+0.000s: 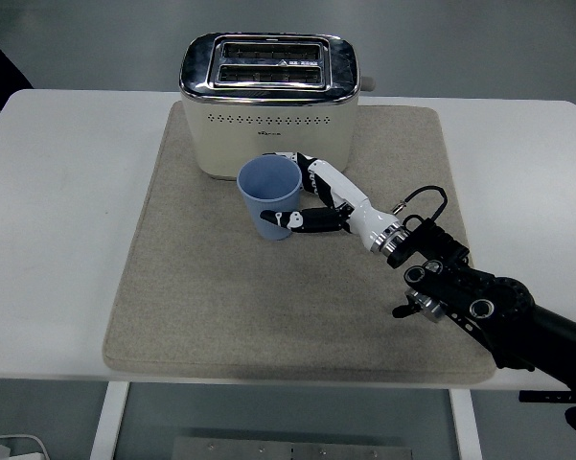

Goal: Put the water cup in front of the bread machine

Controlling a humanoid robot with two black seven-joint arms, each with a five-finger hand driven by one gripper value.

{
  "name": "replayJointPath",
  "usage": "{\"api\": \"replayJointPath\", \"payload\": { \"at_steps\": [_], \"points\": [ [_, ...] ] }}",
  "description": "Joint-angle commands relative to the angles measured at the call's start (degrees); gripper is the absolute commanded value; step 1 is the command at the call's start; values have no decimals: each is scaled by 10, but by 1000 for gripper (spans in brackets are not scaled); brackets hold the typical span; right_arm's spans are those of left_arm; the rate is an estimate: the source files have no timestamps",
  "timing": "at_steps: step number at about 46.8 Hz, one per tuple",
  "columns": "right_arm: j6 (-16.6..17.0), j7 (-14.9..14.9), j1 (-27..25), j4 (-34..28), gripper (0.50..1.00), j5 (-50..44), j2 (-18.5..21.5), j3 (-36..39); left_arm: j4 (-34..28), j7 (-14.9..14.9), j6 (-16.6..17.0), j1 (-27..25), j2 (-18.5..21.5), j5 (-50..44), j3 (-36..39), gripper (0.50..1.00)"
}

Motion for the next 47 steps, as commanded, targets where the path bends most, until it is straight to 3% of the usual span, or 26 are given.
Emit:
{"api": "replayJointPath", "payload": {
  "at_steps": [1,3,4,47],
  "points": [
    [2,-1,0,-1,720,5,3,2,0,0,0,0,0,0,0,1000],
    [3,-5,0,0,892,11,3,3,0,0,0,-1,0,0,0,1000],
    [3,-6,0,-1,917,13,3,3,0,0,0,-1,0,0,0,1000],
    [3,-7,-1,-1,919,18,-10,6,0,0,0,0,0,0,0,1000]
  ]
}}
